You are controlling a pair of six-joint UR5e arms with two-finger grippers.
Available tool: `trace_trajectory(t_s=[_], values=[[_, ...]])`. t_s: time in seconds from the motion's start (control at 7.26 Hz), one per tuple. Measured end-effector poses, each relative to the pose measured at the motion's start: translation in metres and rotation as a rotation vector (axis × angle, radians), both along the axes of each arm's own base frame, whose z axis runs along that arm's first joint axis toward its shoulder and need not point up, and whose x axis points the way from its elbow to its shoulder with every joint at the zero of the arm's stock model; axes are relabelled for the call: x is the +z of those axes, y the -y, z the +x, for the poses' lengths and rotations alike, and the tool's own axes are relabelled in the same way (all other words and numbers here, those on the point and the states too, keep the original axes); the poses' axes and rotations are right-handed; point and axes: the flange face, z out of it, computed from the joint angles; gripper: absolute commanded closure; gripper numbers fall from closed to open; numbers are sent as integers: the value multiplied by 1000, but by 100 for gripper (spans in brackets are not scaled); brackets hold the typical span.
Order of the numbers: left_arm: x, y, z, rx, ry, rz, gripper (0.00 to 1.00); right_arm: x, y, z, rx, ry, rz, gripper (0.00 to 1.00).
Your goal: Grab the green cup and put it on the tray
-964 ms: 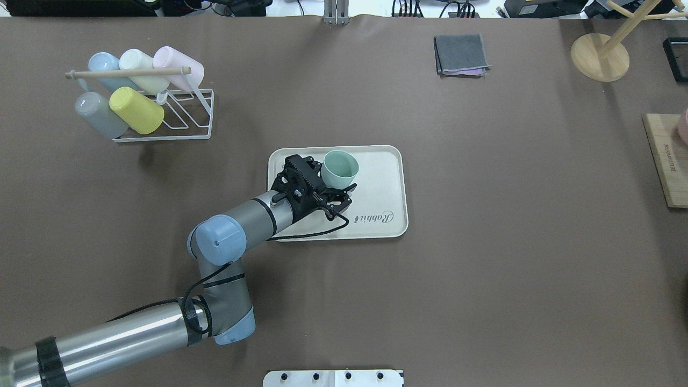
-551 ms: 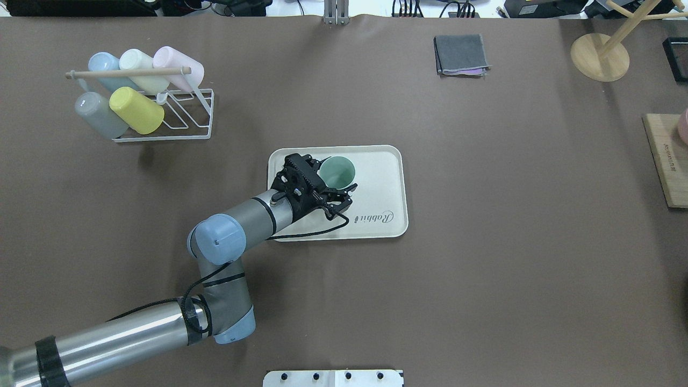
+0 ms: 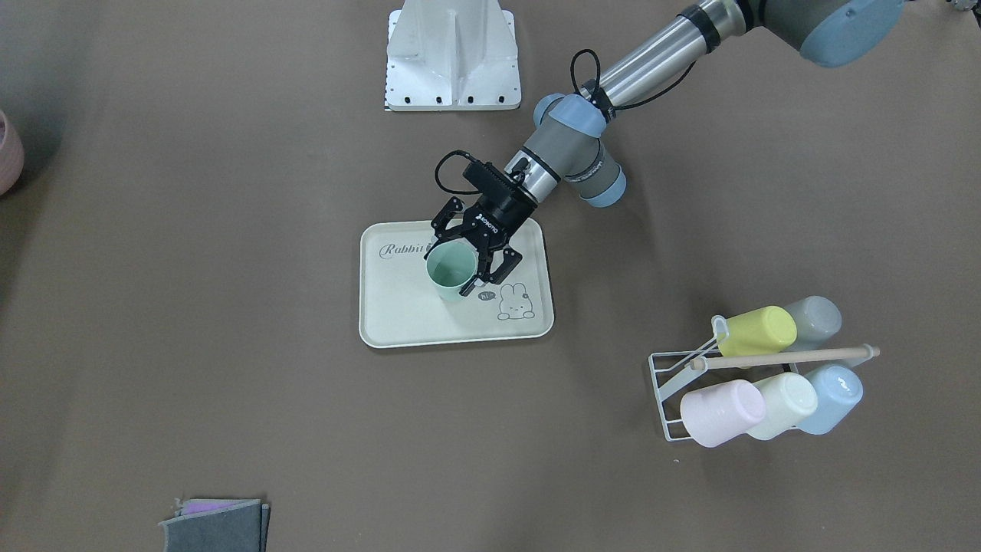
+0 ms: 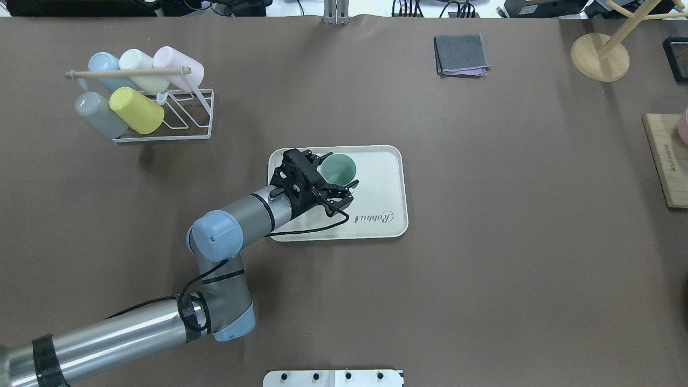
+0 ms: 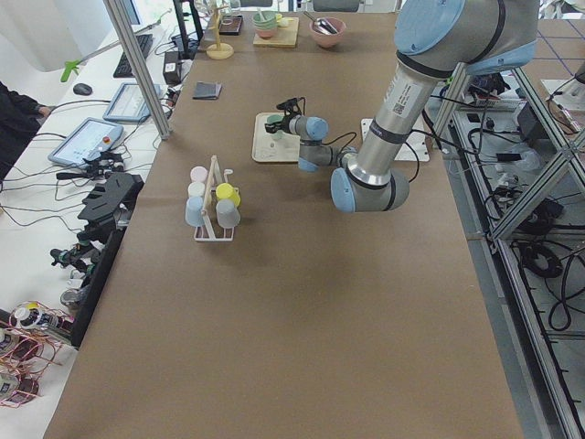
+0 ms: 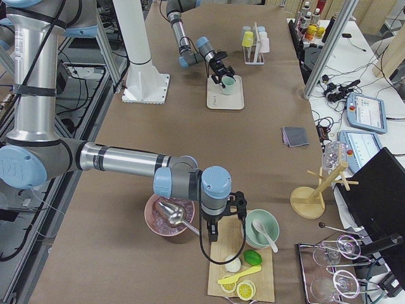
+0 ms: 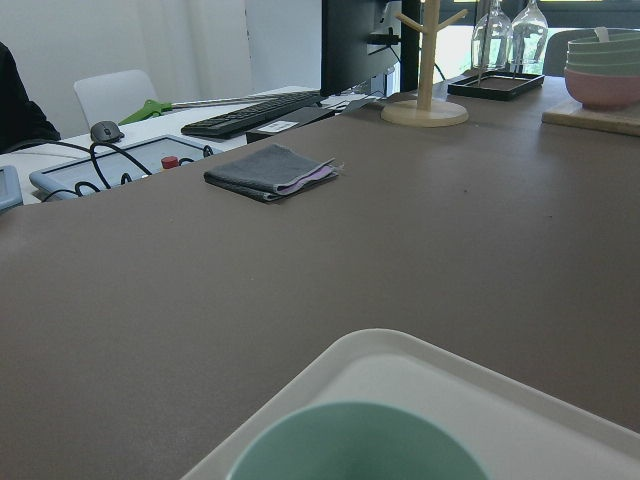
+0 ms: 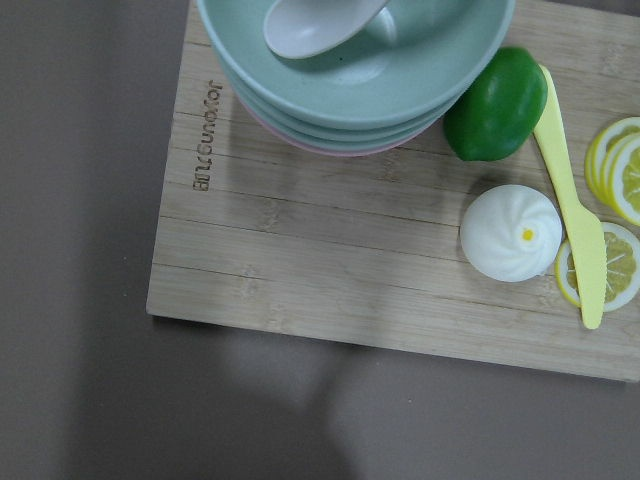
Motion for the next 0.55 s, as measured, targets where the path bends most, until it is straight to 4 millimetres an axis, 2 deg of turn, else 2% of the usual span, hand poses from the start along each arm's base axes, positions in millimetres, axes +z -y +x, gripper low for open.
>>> trace_trajectory(t_s=[0.55], values=[[21, -11, -37, 19, -9, 9, 1, 1, -2, 0, 0, -2, -1, 0]])
